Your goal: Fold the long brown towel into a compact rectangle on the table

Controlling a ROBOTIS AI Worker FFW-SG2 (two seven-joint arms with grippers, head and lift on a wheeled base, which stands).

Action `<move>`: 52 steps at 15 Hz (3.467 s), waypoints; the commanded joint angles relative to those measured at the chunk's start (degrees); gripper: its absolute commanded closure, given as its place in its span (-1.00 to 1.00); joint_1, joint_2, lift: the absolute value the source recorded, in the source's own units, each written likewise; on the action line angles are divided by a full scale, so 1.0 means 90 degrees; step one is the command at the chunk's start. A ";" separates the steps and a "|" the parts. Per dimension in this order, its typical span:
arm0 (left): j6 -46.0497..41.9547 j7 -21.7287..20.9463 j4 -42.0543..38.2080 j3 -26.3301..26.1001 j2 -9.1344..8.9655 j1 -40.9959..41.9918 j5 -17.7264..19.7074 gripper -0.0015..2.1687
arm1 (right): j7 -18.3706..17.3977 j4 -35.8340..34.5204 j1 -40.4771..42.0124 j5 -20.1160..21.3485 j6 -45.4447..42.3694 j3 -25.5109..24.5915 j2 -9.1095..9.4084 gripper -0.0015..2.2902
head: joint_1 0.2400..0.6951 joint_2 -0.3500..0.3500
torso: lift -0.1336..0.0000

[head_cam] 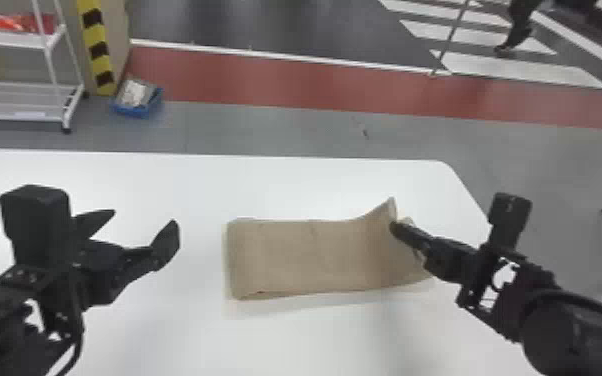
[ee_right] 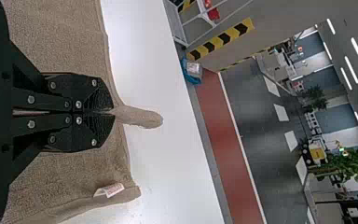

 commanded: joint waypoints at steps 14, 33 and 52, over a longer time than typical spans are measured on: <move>0.0039 0.0000 -0.0165 0.0073 0.0058 0.0334 -0.0034 -0.93 | 0.0154 0.1099 -0.0326 0.0095 -0.0230 -0.0673 -0.0319 -1.00 | 1.00 -0.89 | -0.86; 0.0098 0.1055 0.1427 -0.2642 -0.1222 -0.1209 -0.0600 -0.65 | 0.0232 0.0064 0.1138 -0.0227 -0.1031 -0.1971 -0.0134 -0.95 | 1.00 -1.00 | -0.86; 0.1133 0.1123 0.1613 -0.2623 -0.1241 -0.1268 -0.0825 0.58 | 0.0369 0.0288 0.1099 -0.0315 -0.1422 -0.2010 -0.0134 -0.94 | 1.00 -1.00 | -0.86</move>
